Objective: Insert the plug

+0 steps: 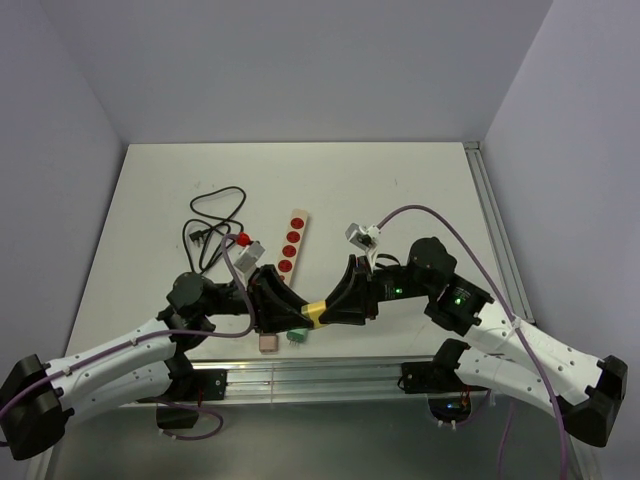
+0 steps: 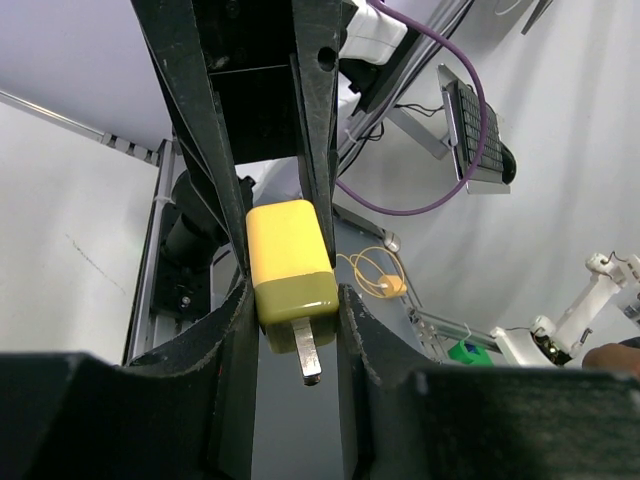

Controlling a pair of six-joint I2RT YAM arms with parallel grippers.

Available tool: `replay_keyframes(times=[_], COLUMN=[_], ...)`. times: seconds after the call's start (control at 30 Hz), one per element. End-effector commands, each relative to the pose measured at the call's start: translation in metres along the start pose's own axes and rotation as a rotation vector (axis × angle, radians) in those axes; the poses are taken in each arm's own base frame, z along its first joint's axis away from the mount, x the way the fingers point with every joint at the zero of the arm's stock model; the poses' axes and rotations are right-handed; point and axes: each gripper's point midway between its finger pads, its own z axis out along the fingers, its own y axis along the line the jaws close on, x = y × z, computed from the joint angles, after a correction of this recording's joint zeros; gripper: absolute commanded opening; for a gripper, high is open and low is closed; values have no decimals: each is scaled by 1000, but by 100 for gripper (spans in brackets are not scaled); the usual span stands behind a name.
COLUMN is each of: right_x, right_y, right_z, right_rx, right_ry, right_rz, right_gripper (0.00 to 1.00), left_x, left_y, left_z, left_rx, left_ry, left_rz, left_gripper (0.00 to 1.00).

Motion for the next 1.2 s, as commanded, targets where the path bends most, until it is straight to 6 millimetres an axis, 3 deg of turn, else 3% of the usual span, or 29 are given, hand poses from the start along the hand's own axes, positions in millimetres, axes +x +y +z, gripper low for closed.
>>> replay_keyframes(times=[0.0,0.03,0.07,0.1,0.17,0.2,0.23,0.3,0.33,0.4,0.53,0.67,0.8,0.9,1.17], right_x=[-13,-13,-18,-20,-30,-34,-31,-38,-41,-49,-76,-96,-113,-125,-142], right_y=[24,23,17,10,-25,-43,-59,-86,-98,-122,-163,-194,-242,-267,-314], right_z=[1,1,2,2,0,-3,-6,-14,-16,-27,-38,-31,-20,-14,-7], right_rx=[-109,-99,-53,-14,201,302,406,556,616,768,977,1019,1057,1057,1077], right_ry=[-27,-23,-44,-52,-91,-102,-68,-91,-88,-130,-181,-205,-167,-151,-124], right_rz=[-70,-62,-55,-58,-3,-2,50,86,116,169,277,381,491,550,676], right_gripper=[0,0,0,0,0,0,0,0,0,0,0,0,0,0,0], left_x=[-10,-11,-14,-19,-40,-33,-50,-59,-67,-73,-66,-62,-49,-42,-13], left_y=[2,5,9,24,53,72,100,112,121,125,145,171,202,223,268], left_z=[2,2,1,-1,-10,-26,-49,-78,-96,-109,-129,-147,-146,-143,-146], left_rx=[-13,-29,-56,-152,-360,-515,-721,-897,-1003,-1079,-1214,-1371,-1456,-1485,-1584], left_ry=[-34,-40,-48,-72,-134,-123,-229,-298,-359,-402,-440,-478,-404,-373,-263], left_rz=[22,18,22,-6,23,-24,-12,-24,-10,-17,-46,-58,-10,21,73], left_gripper=[0,3,14,39,63,75,81,90,91,91,91,85,83,81,82])
